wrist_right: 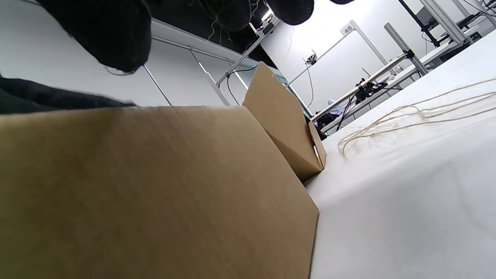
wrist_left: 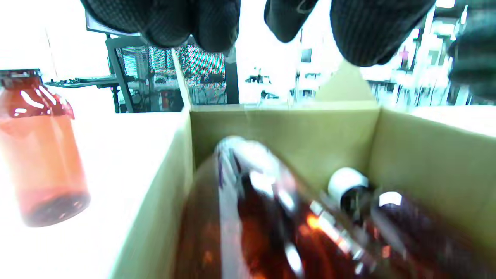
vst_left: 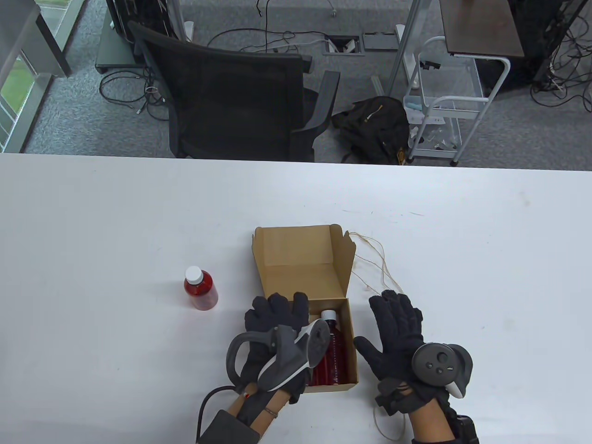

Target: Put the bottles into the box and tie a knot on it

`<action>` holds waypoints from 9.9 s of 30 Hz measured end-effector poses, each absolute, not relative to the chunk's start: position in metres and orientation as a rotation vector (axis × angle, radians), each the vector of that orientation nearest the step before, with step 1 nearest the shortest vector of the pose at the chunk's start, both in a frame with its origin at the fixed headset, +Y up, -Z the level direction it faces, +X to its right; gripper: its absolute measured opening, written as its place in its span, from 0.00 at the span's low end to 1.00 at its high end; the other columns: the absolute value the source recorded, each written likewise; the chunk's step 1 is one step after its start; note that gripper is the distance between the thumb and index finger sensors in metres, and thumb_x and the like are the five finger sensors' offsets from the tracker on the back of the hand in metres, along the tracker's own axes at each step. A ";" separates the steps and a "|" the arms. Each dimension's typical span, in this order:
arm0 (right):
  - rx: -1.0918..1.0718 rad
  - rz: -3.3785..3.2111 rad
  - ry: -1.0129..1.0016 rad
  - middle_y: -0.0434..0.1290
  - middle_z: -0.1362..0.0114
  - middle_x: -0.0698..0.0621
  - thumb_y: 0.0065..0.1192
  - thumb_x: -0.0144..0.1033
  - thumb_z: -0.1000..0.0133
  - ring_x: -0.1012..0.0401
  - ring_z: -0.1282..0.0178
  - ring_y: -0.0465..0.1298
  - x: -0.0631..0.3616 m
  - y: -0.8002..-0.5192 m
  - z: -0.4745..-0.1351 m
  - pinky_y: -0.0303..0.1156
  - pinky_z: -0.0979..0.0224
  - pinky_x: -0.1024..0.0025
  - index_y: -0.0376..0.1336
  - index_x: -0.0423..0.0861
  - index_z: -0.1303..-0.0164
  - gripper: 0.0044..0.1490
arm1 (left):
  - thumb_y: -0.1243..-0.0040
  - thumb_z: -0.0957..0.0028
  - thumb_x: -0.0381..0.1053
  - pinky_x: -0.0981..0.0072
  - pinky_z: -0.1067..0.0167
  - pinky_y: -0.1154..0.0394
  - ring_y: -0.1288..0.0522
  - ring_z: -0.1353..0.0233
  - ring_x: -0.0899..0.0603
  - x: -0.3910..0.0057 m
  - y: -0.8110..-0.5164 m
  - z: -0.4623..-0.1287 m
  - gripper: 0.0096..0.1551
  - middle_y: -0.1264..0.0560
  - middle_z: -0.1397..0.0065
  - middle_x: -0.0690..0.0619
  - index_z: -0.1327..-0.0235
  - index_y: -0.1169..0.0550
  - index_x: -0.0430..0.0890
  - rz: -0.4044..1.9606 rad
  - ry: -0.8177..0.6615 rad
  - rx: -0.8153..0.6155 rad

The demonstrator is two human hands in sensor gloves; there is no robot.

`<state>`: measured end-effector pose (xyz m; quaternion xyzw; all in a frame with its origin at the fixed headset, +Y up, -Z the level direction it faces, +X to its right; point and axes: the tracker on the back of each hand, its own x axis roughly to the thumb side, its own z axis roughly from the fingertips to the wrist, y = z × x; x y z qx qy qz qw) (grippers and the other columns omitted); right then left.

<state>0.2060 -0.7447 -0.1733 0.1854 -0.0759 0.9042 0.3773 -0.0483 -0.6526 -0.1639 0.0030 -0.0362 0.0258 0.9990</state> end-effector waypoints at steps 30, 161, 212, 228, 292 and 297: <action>0.494 2.325 -0.180 0.42 0.15 0.32 0.61 0.57 0.44 0.32 0.21 0.38 0.203 -0.744 -0.174 0.32 0.31 0.25 0.44 0.43 0.17 0.54 | 0.29 0.49 0.64 0.21 0.30 0.39 0.45 0.16 0.21 -0.244 -0.769 -0.208 0.65 0.53 0.10 0.31 0.14 0.55 0.46 0.955 0.339 0.121; 0.360 1.628 0.212 0.51 0.15 0.44 0.59 0.25 0.46 0.30 0.24 0.53 0.169 -0.785 -0.198 0.61 0.30 0.32 0.44 0.51 0.20 0.46 | 0.38 0.42 0.46 0.29 0.33 0.30 0.37 0.14 0.28 -0.180 -0.778 -0.181 0.48 0.41 0.08 0.50 0.14 0.49 0.58 1.289 -0.272 -0.138; 0.223 1.572 0.152 0.73 0.34 0.31 0.61 0.46 0.41 0.37 0.44 0.77 0.201 -0.772 -0.189 0.78 0.44 0.44 0.66 0.34 0.32 0.36 | 0.43 0.41 0.69 0.41 0.41 0.20 0.18 0.34 0.28 -0.203 -0.766 -0.166 0.40 0.21 0.27 0.34 0.26 0.23 0.44 1.402 -0.163 -0.235; 0.414 1.607 0.230 0.43 0.16 0.29 0.56 0.62 0.42 0.25 0.27 0.49 0.177 -0.762 -0.181 0.55 0.30 0.29 0.43 0.36 0.16 0.57 | 0.39 0.46 0.75 0.25 0.31 0.36 0.45 0.18 0.15 -0.181 -0.757 -0.159 0.66 0.53 0.11 0.22 0.09 0.49 0.40 1.395 -0.318 -0.311; 0.890 2.742 0.065 0.32 0.16 0.43 0.85 0.40 0.61 0.40 0.21 0.32 0.133 -0.743 -0.168 0.41 0.24 0.35 0.40 0.45 0.21 0.69 | 0.20 0.61 0.60 0.18 0.27 0.46 0.63 0.14 0.21 -0.136 -0.739 -0.151 0.74 0.67 0.08 0.46 0.15 0.58 0.55 0.165 -0.463 -0.134; 1.025 2.800 -0.161 0.42 0.17 0.38 0.86 0.38 0.63 0.41 0.20 0.42 0.120 -0.744 -0.164 0.48 0.24 0.38 0.44 0.40 0.26 0.66 | 0.18 0.67 0.62 0.24 0.27 0.39 0.52 0.11 0.31 -0.125 -0.740 -0.149 0.72 0.52 0.09 0.45 0.18 0.51 0.50 -0.035 -0.505 0.115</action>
